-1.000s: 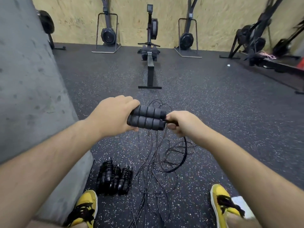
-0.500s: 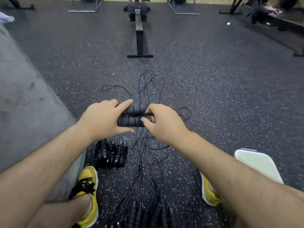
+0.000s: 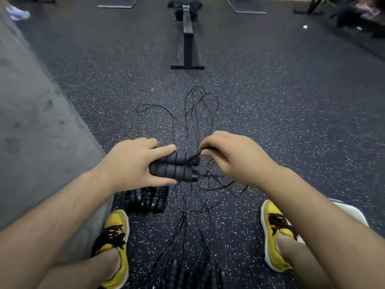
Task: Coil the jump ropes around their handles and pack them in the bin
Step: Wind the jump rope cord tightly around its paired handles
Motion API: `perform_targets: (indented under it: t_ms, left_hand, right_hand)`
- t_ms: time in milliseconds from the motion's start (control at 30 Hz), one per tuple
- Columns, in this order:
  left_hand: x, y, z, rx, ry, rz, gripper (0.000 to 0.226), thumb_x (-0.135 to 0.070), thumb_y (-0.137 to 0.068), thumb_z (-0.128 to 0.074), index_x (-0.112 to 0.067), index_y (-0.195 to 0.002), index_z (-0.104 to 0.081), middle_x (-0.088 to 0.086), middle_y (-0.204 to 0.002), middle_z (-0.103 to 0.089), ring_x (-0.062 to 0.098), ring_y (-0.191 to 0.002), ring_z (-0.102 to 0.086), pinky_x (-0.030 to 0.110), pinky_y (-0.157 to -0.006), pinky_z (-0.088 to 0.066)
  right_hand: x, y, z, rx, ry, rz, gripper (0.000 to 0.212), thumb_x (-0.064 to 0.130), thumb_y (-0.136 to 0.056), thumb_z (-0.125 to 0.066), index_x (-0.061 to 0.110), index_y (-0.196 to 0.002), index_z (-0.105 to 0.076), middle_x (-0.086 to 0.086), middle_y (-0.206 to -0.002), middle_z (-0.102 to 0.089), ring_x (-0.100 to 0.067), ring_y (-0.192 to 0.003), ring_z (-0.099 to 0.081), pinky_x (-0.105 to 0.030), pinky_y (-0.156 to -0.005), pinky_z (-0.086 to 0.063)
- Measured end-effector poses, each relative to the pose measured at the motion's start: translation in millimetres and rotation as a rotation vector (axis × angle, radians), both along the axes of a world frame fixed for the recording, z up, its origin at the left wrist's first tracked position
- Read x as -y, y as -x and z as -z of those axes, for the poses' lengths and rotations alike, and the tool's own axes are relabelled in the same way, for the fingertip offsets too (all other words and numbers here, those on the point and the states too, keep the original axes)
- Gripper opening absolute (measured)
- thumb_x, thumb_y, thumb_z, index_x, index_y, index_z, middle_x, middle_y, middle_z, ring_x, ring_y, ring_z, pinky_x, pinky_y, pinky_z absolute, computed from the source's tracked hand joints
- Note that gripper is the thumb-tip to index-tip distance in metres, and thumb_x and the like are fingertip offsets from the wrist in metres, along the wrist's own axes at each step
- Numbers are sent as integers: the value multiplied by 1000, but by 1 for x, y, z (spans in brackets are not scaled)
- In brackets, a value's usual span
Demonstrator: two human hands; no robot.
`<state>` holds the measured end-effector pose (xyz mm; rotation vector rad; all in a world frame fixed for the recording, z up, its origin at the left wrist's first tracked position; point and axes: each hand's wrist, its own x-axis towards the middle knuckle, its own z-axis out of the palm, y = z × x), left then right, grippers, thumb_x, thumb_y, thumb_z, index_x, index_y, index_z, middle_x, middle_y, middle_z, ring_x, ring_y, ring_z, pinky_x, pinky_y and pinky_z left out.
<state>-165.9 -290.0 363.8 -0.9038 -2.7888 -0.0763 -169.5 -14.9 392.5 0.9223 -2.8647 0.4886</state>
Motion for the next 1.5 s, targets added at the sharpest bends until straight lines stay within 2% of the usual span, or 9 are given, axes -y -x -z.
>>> perform_targets:
  t_ms: [200,333,433,567,767,1033,1200,1333,1500]
  left_hand:
    - [-13,-17,-25,-11,-214,124,72,-77,-81,-61,-25,-131,-62,-5,-84,-55,20,-74,-55,37,-67,-48]
    - [-24,-33,-44,-81,-309,32,74,-79,-78,-62,-29,-134,-61,-10,-90,-54,15,-81,-52,36,-71,-48]
    - [-22,-33,-58,-164,-299,-74,73,-82,-78,-56,-33,-132,-61,-10,-86,-51,17,-78,-52,36,-69,-48]
    - [-8,-26,-53,-203,-231,-214,73,-84,-74,-53,-36,-129,-60,-8,-83,-51,20,-77,-54,34,-64,-48]
    - [9,-10,-23,-142,-146,-336,75,-89,-71,-45,-40,-126,-58,-9,-80,-50,20,-76,-55,33,-59,-49]
    - [23,6,-10,-132,-26,-347,76,-88,-70,-46,-37,-125,-59,-3,-77,-52,26,-73,-56,32,-58,-45]
    - [18,6,-9,-94,36,-261,72,-84,-68,-55,-33,-119,-61,-4,-75,-48,27,-69,-54,34,-58,-48]
    - [11,-2,-5,-24,47,-97,75,-89,-70,-48,-36,-121,-59,-4,-78,-54,25,-69,-55,36,-61,-50]
    - [-7,-20,-13,62,-92,104,70,-85,-75,-57,-34,-123,-63,-10,-81,-50,15,-73,-49,35,-66,-48]
  right_hand:
    - [-10,20,-2,293,412,25,20,24,-100,-56,33,-106,-72,18,-98,-67,-3,-95,-62,-31,-88,-50]
    - [13,7,-1,479,604,51,27,23,-101,-49,39,-108,-69,11,-106,-72,-22,-105,-67,-51,-95,-53]
    - [39,-3,11,580,732,53,33,14,-93,-47,38,-96,-68,15,-88,-72,-18,-92,-68,-46,-84,-56]
    - [58,-22,8,600,620,142,33,18,-105,-35,23,-75,-49,12,-55,-53,1,-45,-42,-23,-49,-38]
    - [70,-32,17,545,353,123,30,39,-106,-35,20,-88,-49,1,-81,-62,-16,-68,-54,-39,-69,-48]
    - [56,-33,-6,462,96,31,29,38,-103,-43,17,-85,-51,2,-78,-59,-18,-69,-54,-37,-64,-45]
    - [41,-25,-17,181,-66,-59,21,37,-102,-44,22,-93,-55,9,-77,-53,-19,-72,-48,-33,-63,-35]
    - [26,-10,-12,5,-43,-116,19,40,-100,-51,27,-103,-64,10,-96,-65,-18,-90,-62,-36,-74,-50]
    - [3,8,-11,-57,66,-72,15,38,-98,-54,34,-101,-68,13,-93,-63,-12,-86,-61,-35,-68,-52]
